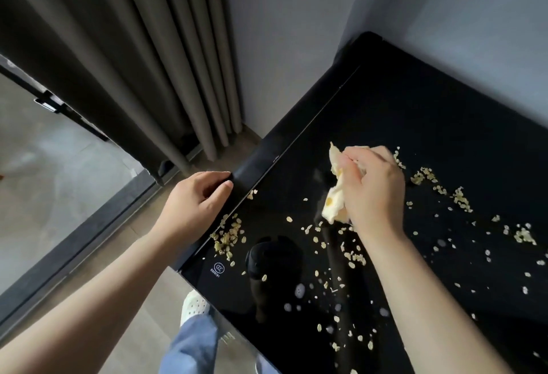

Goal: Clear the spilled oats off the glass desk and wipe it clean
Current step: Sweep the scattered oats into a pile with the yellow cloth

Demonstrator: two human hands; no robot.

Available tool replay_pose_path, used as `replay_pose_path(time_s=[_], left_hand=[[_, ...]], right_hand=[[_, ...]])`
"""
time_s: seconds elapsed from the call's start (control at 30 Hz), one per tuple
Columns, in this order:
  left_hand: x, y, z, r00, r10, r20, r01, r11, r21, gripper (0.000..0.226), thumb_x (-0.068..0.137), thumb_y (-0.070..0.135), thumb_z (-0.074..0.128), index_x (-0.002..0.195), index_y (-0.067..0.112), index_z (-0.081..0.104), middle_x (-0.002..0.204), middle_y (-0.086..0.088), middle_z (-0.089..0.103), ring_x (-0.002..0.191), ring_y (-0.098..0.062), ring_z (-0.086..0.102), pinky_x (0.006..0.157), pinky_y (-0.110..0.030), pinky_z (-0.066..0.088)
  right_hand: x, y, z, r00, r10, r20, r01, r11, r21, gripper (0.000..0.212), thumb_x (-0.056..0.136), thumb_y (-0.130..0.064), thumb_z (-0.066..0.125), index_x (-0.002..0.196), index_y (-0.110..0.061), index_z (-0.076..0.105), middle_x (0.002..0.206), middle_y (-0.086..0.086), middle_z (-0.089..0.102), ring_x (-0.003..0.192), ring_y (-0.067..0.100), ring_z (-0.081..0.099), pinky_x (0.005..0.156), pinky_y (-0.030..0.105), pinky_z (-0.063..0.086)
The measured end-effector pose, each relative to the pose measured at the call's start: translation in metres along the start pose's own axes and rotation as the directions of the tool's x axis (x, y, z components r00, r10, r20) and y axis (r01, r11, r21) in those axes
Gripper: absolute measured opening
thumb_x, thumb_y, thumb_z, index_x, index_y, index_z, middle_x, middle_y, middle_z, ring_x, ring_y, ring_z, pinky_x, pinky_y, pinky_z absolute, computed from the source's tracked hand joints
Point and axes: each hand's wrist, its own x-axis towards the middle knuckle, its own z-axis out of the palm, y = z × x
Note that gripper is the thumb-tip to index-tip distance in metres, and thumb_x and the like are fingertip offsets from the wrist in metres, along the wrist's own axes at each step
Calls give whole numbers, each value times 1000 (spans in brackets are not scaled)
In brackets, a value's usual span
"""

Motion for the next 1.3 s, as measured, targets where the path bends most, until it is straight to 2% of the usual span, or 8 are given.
replay_pose_path(time_s=[0.1,0.2,0.3,0.43,0.57,0.9,1.03,1.3], left_hand=[[1,-9,-10,999,-24,35,25,999,-36,24,92,36,55,105,24,72,97,11,71,93,-8,64,79,-19,48],[-2,-26,-26,995,-56,81,59,998,-33,38,86,49,49,96,22,73,86,5,73,86,-14,67,80,-32,53],[-11,-53,-45,990,-86,115,91,995,-31,30,93,43,54,105,23,71,94,9,71,91,-10,66,78,-28,50],[-19,-87,-69,981,-93,170,95,996,-1,27,92,40,56,110,24,69,101,12,70,96,-7,65,78,-21,47],[-17,-110,-84,976,-102,193,103,995,4,28,92,40,56,111,24,69,102,13,70,93,5,61,70,-10,40],[3,-131,-89,953,-1,304,-2,1000,9,24,92,38,57,107,24,70,102,15,69,92,7,61,71,-7,41],[9,-126,-87,939,32,343,-30,999,-12,24,92,43,59,105,26,70,101,15,70,96,0,64,76,-16,45],[-5,-104,-59,911,120,394,-99,992,-72,26,92,30,59,114,18,69,103,10,69,92,9,61,72,2,40]], right_hand=[[-28,-30,4,999,-32,18,30,995,94,13,92,-14,59,95,-13,72,101,-7,60,88,0,52,75,4,40],[-60,-61,17,999,-45,29,40,988,152,9,90,-13,63,93,-13,72,99,-7,61,89,6,58,75,15,48],[-92,-89,35,998,-54,28,48,983,177,10,89,-13,64,95,-13,72,96,-8,59,88,10,60,74,26,53],[-128,-121,68,998,-62,2,60,974,217,11,88,-14,62,93,-13,71,93,-7,59,86,11,58,76,21,48],[-145,-134,111,996,-53,-76,63,989,133,9,87,-12,64,92,-12,71,92,-1,61,83,18,58,74,27,48],[-154,-131,152,977,-109,-185,87,989,-119,15,94,-23,60,89,-14,72,86,3,61,74,22,52,67,31,44],[-147,-99,127,966,-34,-258,-17,981,-193,12,92,-16,62,95,-13,72,92,5,62,76,23,53,67,31,46],[-132,-40,49,908,151,-391,-234,957,-173,16,91,-15,60,97,-9,73,96,7,61,85,24,59,77,16,38]])
